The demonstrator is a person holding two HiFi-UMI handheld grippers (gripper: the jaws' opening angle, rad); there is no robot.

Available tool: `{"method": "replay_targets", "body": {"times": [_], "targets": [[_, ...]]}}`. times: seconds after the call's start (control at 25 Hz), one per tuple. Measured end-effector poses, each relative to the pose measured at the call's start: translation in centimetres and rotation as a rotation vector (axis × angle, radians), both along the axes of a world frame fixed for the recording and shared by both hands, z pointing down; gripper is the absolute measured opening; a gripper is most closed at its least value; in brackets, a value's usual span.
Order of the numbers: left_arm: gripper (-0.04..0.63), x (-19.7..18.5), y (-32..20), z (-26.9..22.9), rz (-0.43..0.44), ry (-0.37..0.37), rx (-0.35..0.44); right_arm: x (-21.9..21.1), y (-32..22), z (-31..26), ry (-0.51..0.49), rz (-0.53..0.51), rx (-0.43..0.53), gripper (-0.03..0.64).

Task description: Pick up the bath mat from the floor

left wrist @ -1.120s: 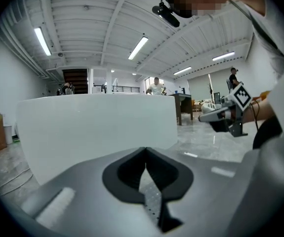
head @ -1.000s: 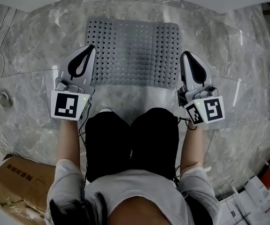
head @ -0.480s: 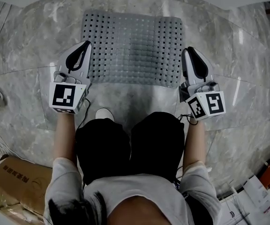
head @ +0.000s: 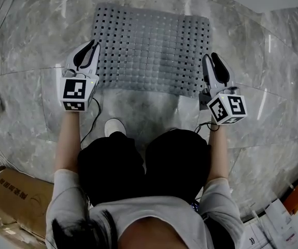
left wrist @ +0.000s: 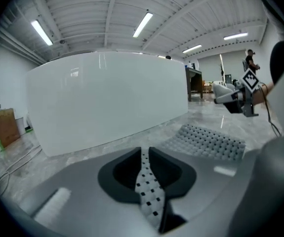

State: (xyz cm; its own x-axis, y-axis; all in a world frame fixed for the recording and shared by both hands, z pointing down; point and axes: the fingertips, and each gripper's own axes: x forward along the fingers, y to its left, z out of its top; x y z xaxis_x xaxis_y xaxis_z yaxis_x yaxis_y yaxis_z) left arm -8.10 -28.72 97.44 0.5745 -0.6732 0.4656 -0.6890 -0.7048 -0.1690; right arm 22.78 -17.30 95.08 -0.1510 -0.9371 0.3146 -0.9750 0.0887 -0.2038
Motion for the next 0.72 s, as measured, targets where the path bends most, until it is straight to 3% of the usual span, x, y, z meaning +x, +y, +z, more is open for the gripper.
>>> {"method": "replay_targets", "body": {"times": [0.36,0.72], "targets": [[0.146,-2.0,-1.4,6.6,-0.079,-0.079,-0.149,1.7,0.6,5.9,0.026,0.033,-0.102,0.19],[0.232,-3.5,-2.5,10.6,-0.133,-0.096,-0.247,3.6,1.2,10.8,-0.003,0.088,-0.192,0.239]]}}
